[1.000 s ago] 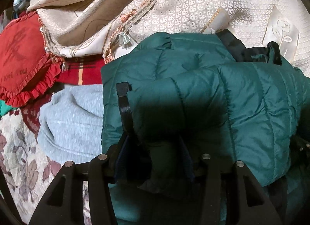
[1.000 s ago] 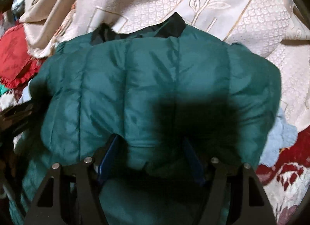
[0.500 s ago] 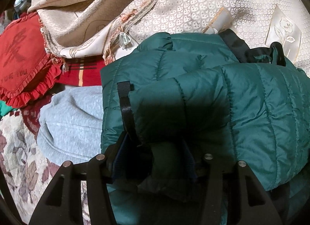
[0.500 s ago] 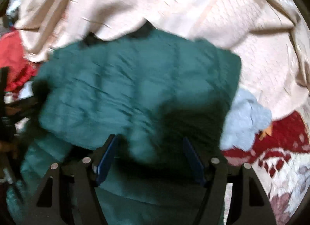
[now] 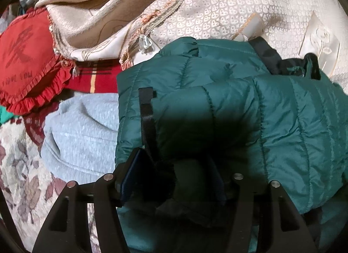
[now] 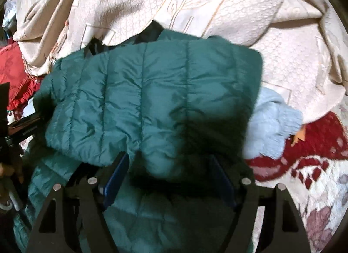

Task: Fold large clothes
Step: 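Fold the collar end down onto the jacket body and open both tools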

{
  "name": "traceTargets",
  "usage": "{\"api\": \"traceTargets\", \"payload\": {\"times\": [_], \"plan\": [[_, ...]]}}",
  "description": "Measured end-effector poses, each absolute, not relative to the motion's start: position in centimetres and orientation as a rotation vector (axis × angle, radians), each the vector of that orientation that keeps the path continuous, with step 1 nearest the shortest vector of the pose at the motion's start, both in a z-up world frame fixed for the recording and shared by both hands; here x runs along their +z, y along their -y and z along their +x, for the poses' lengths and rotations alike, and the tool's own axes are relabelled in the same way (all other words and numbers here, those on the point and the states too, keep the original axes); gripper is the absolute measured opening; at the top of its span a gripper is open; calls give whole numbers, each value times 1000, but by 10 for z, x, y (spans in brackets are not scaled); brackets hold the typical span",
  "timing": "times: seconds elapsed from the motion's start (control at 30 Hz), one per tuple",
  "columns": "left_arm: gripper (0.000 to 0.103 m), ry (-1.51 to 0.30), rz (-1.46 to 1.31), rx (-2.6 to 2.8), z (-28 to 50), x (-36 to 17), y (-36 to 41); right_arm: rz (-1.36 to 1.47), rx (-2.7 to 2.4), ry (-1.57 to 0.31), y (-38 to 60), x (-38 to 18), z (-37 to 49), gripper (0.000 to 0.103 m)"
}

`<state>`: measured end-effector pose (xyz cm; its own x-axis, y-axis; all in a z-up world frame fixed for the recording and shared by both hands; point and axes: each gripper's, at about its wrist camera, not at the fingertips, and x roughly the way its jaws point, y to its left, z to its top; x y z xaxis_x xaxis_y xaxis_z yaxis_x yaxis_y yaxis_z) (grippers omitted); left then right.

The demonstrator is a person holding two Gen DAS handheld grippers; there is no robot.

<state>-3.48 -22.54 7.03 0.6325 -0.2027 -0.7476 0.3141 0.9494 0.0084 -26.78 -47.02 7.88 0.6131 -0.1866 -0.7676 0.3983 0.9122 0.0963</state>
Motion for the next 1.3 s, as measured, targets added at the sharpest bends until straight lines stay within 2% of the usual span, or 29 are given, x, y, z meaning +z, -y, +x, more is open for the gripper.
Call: {"api": "traceTargets", "payload": {"times": [0.2, 0.53, 0.9, 1.3], "plan": [[42, -837, 49, -315, -45, 88, 207, 290, -361, -841, 471, 85, -283, 80], [42, -803, 83, -323, -84, 113, 184, 360, -345, -870, 462, 77, -309, 84], [42, -816, 200, -337, -145, 109, 156, 378, -350, -907, 446, 74, -367, 84], [42, -849, 182, -307, -187, 103, 110, 447, -351, -935, 427, 59, -417, 84]]}}
